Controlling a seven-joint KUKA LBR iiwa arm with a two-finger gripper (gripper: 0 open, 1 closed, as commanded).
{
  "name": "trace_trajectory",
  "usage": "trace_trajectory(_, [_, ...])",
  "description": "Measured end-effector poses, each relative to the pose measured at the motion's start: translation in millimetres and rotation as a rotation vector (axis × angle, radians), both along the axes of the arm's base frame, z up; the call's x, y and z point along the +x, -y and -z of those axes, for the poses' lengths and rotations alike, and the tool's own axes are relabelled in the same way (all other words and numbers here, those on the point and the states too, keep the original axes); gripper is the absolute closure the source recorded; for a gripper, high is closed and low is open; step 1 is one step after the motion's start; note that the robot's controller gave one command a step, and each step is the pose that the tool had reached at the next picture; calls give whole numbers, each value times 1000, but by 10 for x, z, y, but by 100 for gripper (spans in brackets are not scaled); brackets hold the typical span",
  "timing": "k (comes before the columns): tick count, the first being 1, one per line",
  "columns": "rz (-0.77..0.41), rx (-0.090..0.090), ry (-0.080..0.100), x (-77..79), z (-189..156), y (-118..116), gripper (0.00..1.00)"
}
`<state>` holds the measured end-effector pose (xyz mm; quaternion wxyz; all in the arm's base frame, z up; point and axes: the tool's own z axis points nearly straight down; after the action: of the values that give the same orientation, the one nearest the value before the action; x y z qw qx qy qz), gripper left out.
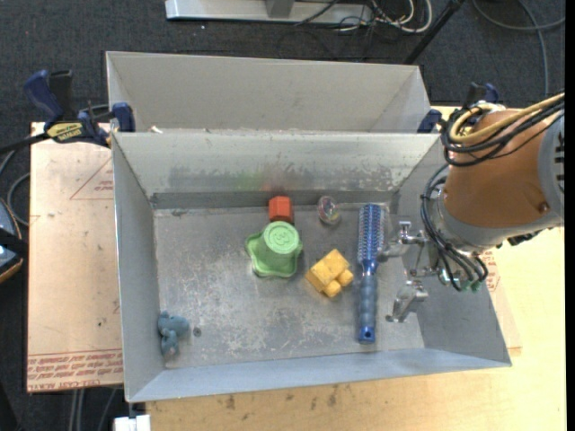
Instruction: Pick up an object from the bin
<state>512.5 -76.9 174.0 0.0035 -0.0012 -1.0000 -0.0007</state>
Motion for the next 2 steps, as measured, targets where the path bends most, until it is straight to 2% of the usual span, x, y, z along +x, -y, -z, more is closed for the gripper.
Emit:
trace_trajectory(1, [-666,0,13,140,1003,-91,0])
trace_trajectory(2, [-933,1,11,111,735,97,0])
